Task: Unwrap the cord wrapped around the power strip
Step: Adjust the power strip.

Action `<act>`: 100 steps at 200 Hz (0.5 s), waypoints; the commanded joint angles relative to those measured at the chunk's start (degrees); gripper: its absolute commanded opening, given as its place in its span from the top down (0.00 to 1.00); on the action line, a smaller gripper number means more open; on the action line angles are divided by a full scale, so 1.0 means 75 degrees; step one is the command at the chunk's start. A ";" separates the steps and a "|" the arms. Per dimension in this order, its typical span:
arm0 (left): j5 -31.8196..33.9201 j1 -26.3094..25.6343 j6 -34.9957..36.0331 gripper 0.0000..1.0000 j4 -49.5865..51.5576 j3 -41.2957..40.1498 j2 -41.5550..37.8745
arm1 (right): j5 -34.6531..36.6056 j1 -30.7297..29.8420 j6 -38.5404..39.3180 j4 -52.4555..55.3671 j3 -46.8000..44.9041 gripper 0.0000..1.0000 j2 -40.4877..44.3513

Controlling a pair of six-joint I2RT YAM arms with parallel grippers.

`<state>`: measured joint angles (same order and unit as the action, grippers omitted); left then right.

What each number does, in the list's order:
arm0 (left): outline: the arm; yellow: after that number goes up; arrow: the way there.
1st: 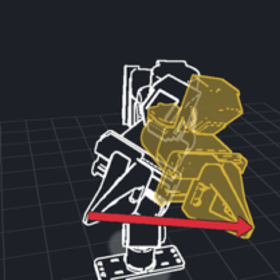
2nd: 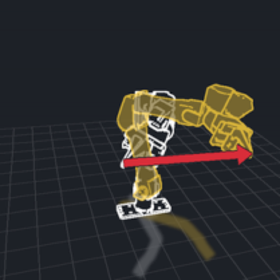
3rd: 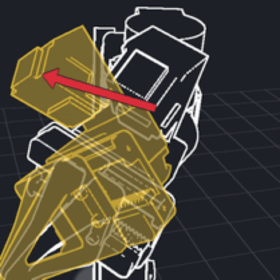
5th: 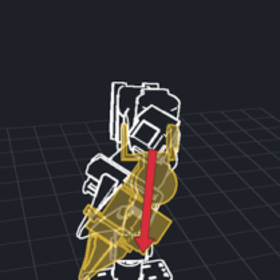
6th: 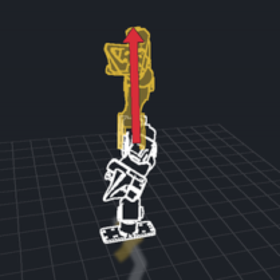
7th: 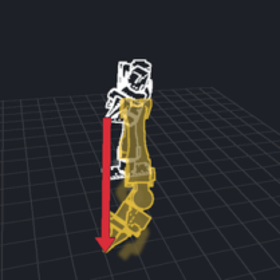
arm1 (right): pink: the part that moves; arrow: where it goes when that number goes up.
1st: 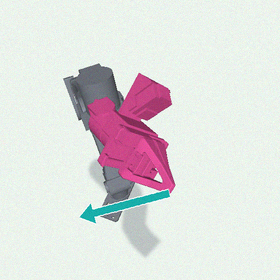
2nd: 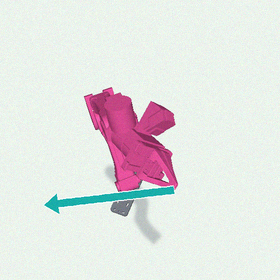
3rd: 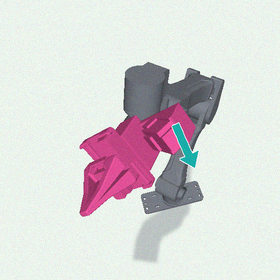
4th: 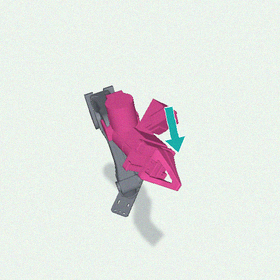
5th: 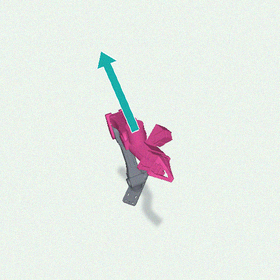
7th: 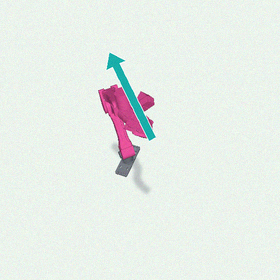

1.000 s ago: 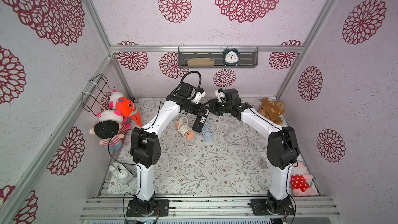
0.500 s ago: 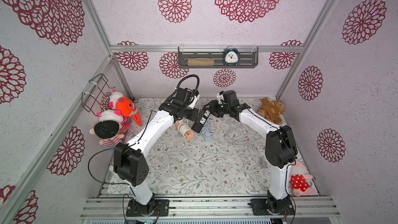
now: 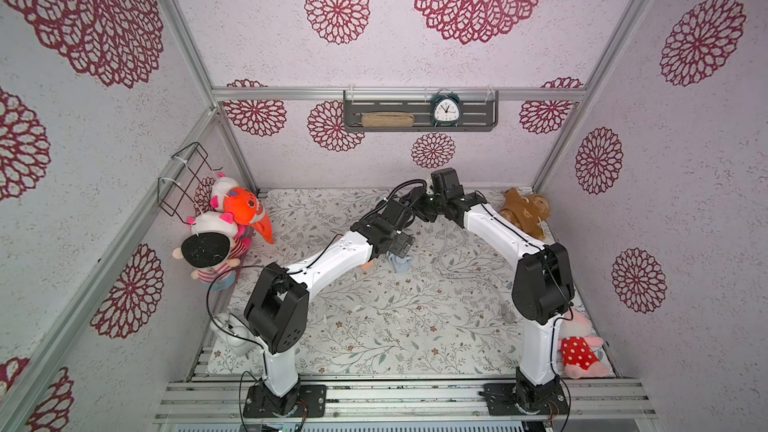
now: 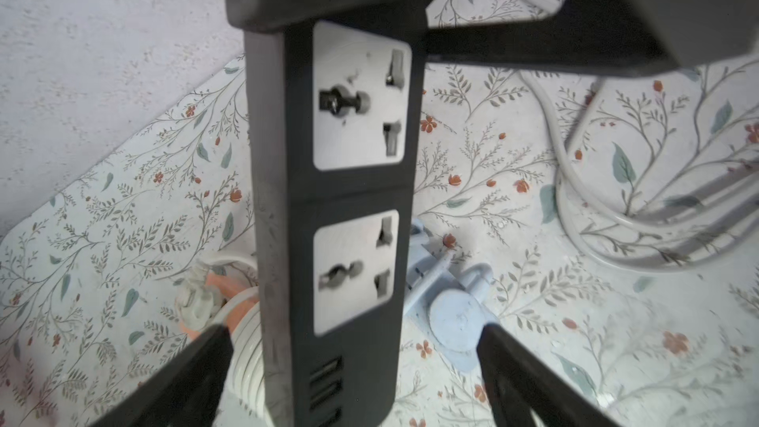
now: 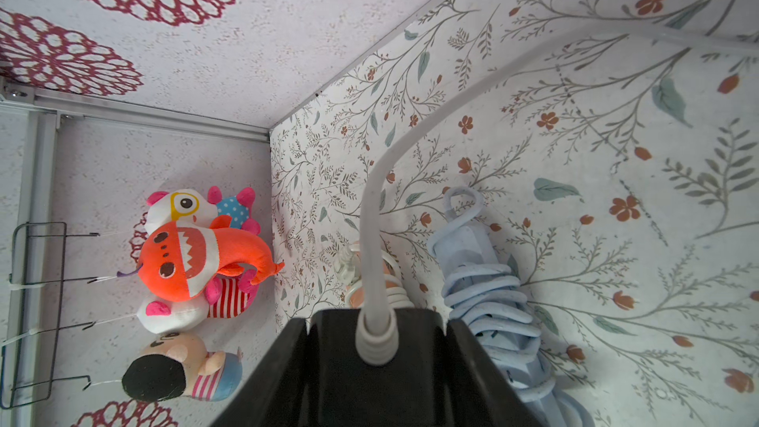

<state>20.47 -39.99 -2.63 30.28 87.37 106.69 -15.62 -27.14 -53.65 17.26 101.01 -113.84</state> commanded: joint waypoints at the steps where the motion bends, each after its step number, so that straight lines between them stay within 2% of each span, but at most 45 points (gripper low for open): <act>1: 0.0462 -0.0059 -0.0106 0.03 -0.0542 0.0271 0.0216 | -0.0194 0.0022 -0.0171 0.0029 0.0378 1.00 0.0226; 12: 0.0494 -0.0053 -0.0084 0.00 -0.0557 0.0376 0.0307 | -0.0269 0.0017 -0.0171 0.0020 0.0355 1.00 0.0256; 17: 0.0499 -0.0059 -0.0061 0.03 -0.0557 0.0425 0.0347 | -0.0319 0.0014 -0.0196 -0.0015 0.0329 1.00 0.0272; 33: 0.0514 -0.0059 -0.0018 0.18 -0.0490 0.0611 0.0448 | -0.0431 0.0026 -0.0286 -0.0146 0.0227 1.00 0.0318; 70: 0.0654 -0.0044 0.0136 0.37 -0.0349 0.0815 0.0572 | -0.0693 0.0020 -0.0513 -0.0405 0.0131 1.00 0.0366; 92: 0.0737 -0.0036 0.0175 0.55 -0.0324 0.0853 0.0581 | -0.0810 0.0023 -0.0551 -0.0430 0.0126 1.00 0.0361; 100: 0.0760 -0.0032 0.0186 0.57 -0.0314 0.0876 0.0585 | -0.0885 0.0029 -0.0571 -0.0455 0.0114 1.00 0.0355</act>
<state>25.54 -40.01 -1.87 29.95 91.98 110.08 -16.69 -25.65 -56.49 15.42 101.30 -113.84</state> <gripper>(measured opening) 0.465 0.518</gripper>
